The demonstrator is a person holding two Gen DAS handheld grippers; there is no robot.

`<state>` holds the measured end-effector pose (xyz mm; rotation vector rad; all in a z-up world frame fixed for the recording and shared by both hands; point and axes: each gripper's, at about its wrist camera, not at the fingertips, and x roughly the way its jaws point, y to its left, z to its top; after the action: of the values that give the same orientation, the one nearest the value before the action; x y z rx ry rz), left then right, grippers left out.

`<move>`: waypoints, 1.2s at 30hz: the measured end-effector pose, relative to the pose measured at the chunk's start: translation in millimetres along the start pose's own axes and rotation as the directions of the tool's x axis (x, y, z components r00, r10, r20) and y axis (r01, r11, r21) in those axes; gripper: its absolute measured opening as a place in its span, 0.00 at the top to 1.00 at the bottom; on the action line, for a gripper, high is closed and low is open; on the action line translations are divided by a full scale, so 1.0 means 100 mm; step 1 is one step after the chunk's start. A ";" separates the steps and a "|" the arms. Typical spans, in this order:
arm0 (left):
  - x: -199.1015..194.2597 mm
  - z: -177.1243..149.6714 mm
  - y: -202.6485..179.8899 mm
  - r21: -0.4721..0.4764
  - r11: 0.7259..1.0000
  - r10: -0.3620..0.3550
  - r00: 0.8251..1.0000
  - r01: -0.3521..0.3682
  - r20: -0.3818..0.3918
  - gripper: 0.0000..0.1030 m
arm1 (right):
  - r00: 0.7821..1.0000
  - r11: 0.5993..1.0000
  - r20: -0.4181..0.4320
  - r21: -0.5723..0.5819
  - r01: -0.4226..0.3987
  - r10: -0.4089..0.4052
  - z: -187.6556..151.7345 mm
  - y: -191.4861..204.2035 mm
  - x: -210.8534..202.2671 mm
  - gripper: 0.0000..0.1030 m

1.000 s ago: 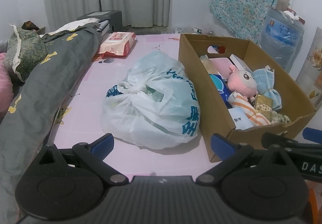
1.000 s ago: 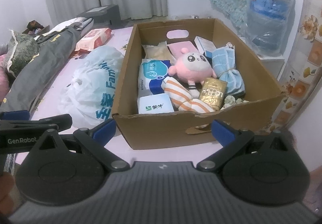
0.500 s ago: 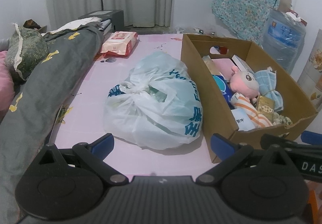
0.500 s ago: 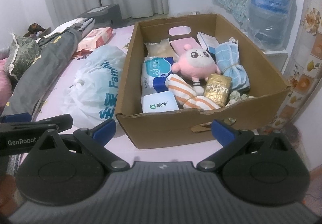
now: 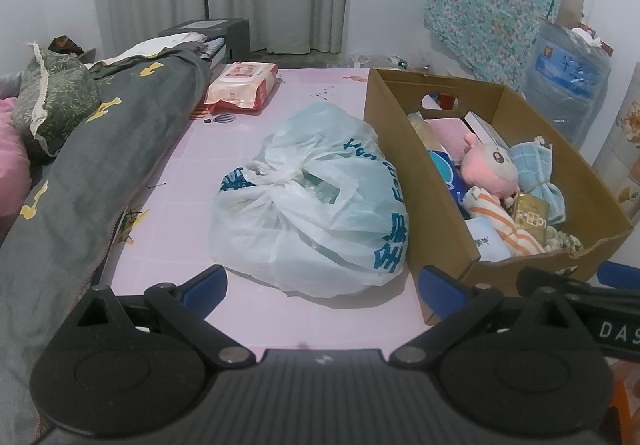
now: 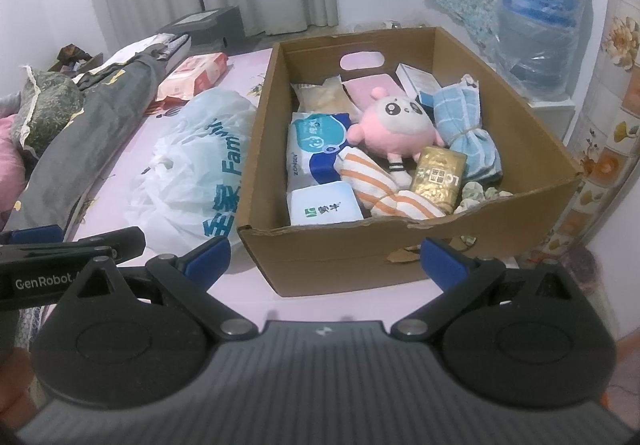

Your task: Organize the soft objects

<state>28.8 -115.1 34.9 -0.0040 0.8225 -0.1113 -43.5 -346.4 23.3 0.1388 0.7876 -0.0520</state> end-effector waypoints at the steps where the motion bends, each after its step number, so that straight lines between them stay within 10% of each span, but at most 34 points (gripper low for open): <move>1: 0.00 0.00 0.00 0.000 1.000 0.000 1.000 0.000 0.001 0.01 | 1.000 1.000 0.000 0.001 0.000 0.000 0.00 0.00 0.00 0.01; 36: -0.01 0.01 0.02 -0.002 1.000 0.003 1.000 -0.003 -0.002 0.01 | 1.000 1.000 -0.006 0.004 -0.003 0.003 0.01 0.02 0.01 0.01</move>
<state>28.7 -112.8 36.0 -0.0049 0.8244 -0.1077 -41.9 -345.0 23.7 0.1435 0.7931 -0.0502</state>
